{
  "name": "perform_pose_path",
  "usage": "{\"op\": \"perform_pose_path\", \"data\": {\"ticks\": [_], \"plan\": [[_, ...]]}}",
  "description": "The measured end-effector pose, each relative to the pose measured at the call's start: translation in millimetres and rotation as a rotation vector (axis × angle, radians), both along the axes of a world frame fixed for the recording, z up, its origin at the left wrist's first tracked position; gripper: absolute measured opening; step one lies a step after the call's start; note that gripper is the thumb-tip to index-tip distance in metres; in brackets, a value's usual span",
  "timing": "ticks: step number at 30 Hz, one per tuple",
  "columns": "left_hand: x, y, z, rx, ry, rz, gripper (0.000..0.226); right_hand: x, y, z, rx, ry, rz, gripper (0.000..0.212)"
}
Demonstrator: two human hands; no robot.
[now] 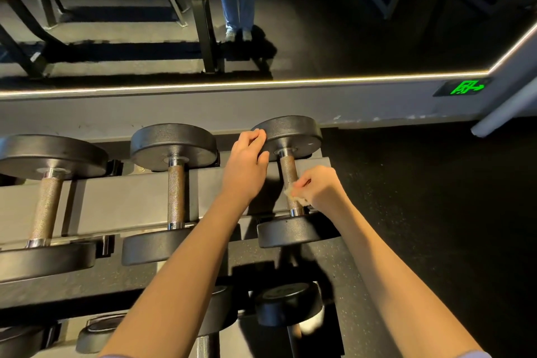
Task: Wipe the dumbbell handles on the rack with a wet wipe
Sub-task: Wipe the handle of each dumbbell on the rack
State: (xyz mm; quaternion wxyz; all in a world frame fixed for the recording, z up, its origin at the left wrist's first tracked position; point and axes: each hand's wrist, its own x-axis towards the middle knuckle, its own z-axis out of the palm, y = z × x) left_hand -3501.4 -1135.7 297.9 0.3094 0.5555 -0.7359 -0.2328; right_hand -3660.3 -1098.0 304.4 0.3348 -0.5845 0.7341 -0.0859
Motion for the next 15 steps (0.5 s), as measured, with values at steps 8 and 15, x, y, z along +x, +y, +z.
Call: {"op": "perform_pose_path", "data": {"ticks": [8, 15], "plan": [[-3, 4, 4, 0.064, -0.054, 0.009, 0.05, 10, -26, -16, -0.464, -0.223, -0.267, 0.012], [0, 4, 3, 0.099, -0.069, -0.015, 0.052, 5, -11, -10, -0.368, -0.155, -0.209, 0.011]]}}
